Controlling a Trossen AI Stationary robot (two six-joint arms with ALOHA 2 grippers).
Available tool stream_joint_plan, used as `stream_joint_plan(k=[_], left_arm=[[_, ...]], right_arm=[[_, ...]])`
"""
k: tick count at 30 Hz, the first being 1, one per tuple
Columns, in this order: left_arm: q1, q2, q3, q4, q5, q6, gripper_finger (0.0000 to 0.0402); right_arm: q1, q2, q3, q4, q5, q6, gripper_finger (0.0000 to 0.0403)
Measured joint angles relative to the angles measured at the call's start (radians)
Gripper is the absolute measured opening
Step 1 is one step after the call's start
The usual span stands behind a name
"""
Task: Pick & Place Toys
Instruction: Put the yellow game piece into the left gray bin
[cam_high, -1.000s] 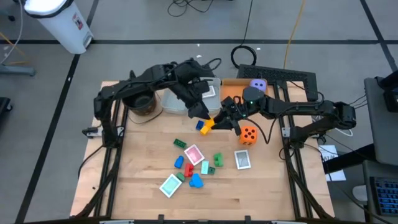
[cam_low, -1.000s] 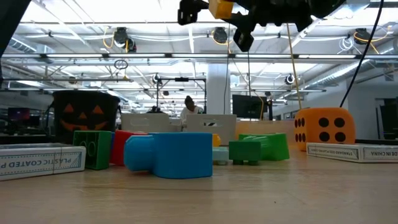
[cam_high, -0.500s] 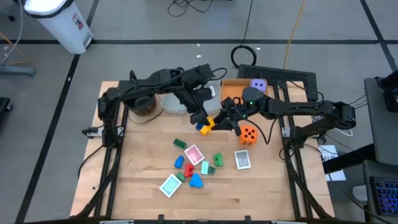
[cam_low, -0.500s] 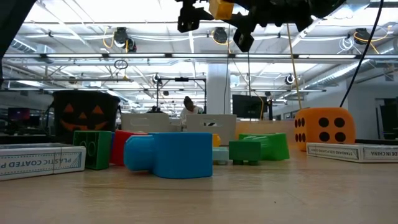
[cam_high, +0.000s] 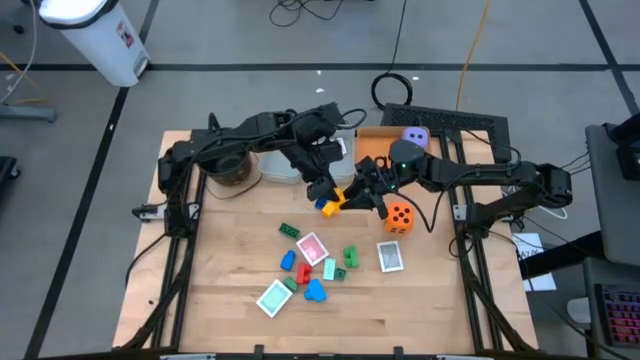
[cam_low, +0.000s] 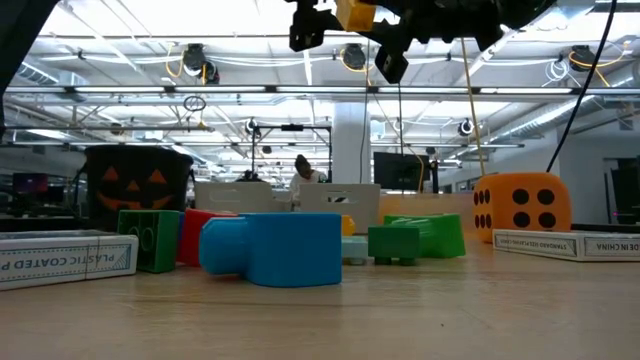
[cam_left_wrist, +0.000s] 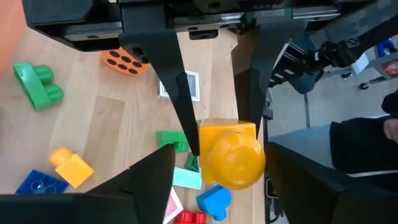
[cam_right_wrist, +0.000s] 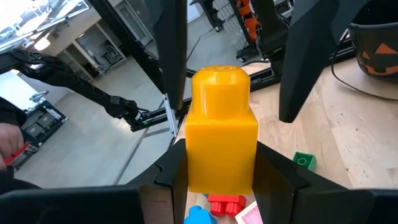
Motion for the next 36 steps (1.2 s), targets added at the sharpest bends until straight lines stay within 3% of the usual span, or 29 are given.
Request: stream_joint_plan(k=[8,12,36], left_arm=[[-0.001,0.000,0.000,0.006,0.002,0.000,0.0147],[0.000,0.000,0.000,0.021,0.000,0.003,0.0116],[0.000,0.000,-0.001,0.051,0.010,0.018,0.0115]], right_arm=[[0.000,0.000,0.000,-0.006,0.001,0.004,0.0121],[-0.001,0.000,0.000,-0.013,0.001,0.015,0.0121],[0.000,0.000,0.000,-0.015,0.005,-0.010,0.0138]])
